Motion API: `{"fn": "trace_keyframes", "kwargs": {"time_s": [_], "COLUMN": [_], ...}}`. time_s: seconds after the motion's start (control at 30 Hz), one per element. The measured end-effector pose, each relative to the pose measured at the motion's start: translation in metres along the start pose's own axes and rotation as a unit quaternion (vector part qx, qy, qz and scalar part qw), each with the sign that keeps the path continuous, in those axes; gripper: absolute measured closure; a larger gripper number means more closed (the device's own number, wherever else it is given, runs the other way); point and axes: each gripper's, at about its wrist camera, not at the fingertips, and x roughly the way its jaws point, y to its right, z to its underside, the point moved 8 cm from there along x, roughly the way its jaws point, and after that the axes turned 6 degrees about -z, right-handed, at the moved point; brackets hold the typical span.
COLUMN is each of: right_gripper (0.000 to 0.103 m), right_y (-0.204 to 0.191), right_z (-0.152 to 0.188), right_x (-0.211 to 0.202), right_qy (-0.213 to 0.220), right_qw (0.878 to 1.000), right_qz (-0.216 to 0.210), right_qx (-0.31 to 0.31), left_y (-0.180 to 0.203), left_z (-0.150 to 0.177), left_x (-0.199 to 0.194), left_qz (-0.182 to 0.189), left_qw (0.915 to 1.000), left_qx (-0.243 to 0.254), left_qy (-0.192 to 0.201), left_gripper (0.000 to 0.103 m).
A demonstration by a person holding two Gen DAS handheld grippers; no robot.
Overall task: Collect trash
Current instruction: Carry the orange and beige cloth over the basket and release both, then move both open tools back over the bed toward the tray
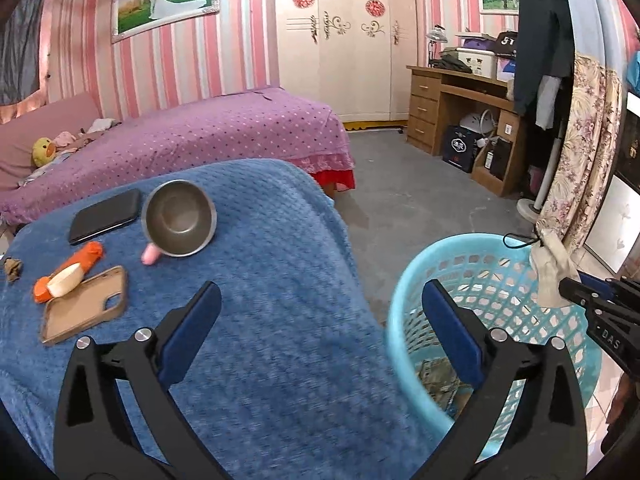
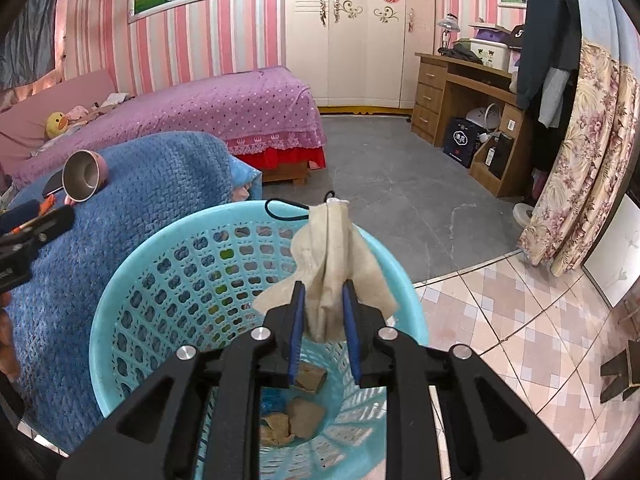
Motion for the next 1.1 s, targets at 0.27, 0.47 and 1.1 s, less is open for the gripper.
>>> {"fn": "trace_keyframes", "kwargs": {"time_s": [0.27, 0.47, 1.1], "right_gripper": [0.033, 0.018, 0.007], "right_y": [-0.019, -0.042, -0.097], "right_z": [-0.006, -0.008, -0.034], "right_x": [0.003, 0.007, 0.001], "right_qy": [0.008, 0.001, 0.039], "right_qw": [1.0, 1.0, 0.999], "right_qz": [0.0, 0.004, -0.007], "right_qx": [-0.006, -0.025, -0.004], "left_y": [-0.04, -0.071, -0.196], "left_z": [0.006, 0.005, 0.014], "left_x": [-0.021, -0.04, -0.041], "left_qz": [-0.013, -0.024, -0.108], "left_qw": [0.9998, 0.9992, 0.9932], "left_qx": [-0.014, -0.016, -0.041], "left_qy": [0.01, 0.026, 0.019], "left_gripper": [0.006, 0.006, 0.006]}}
